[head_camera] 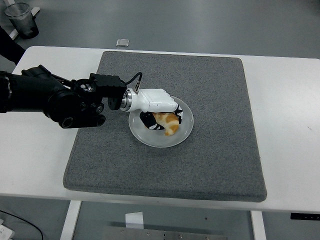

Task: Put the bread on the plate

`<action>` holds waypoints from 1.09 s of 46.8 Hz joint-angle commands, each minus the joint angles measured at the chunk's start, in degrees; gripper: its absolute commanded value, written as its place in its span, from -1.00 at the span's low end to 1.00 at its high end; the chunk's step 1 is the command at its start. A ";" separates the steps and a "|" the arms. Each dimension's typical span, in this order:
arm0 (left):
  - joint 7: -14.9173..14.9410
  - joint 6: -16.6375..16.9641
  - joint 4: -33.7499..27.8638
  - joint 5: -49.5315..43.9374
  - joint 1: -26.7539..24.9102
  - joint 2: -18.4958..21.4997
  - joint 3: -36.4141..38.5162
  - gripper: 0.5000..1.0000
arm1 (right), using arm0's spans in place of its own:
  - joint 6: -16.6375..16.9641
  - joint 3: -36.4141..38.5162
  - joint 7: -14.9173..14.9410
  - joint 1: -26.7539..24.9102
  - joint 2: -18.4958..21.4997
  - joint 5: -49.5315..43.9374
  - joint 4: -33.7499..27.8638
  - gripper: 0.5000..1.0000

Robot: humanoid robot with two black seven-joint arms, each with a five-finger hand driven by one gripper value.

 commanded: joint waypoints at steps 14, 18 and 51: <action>-0.23 0.25 -0.77 -0.83 0.16 0.42 -0.58 0.99 | 0.00 0.00 0.00 0.00 0.00 0.06 0.00 0.73; -0.32 0.16 -2.17 -1.10 0.07 0.86 -1.63 0.99 | 0.00 0.00 0.00 0.00 0.00 0.06 0.00 0.73; -1.28 -2.21 -3.76 -14.89 -2.92 12.29 -22.45 0.99 | 0.00 0.00 0.00 0.00 0.00 -0.03 0.00 0.73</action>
